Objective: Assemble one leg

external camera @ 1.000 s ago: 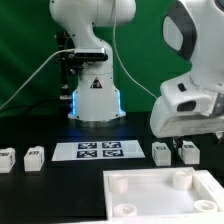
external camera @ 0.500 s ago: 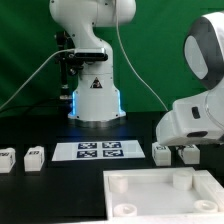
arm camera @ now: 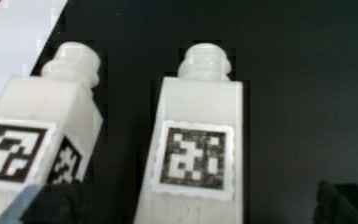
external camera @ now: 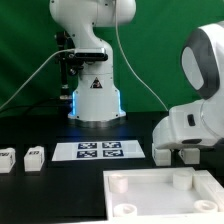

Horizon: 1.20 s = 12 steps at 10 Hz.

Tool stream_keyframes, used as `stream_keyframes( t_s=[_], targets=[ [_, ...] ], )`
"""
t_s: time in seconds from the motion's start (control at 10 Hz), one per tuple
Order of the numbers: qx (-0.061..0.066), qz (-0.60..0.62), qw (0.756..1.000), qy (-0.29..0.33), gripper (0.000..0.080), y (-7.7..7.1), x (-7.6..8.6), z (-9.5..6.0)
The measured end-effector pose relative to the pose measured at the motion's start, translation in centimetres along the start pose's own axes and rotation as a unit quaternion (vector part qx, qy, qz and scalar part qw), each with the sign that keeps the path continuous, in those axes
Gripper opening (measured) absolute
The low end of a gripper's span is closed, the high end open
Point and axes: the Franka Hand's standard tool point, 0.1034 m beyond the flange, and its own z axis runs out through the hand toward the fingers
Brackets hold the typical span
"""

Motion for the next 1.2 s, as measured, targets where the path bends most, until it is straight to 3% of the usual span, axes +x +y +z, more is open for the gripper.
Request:
stream_keyframes(
  t_s=[0.4,0.6,0.7,0.8,1.2],
  targets=[
    [-0.004,-0.002,1.0,-0.003,0.0649,-0.17,0.14,0.64],
    [-0.003,-0.002,1.0,-0.003,0.0393,-0.14,0.15,0.64],
    [-0.003,-0.002,1.0,-0.003,0.0393,-0.13,0.15,0.63],
    [-0.003,-0.002,1.0,-0.003,0.029,-0.13,0.15,0.64],
    [-0.003,-0.002,1.0,-0.003,0.029,-0.13,0.15,0.64]
  ],
)
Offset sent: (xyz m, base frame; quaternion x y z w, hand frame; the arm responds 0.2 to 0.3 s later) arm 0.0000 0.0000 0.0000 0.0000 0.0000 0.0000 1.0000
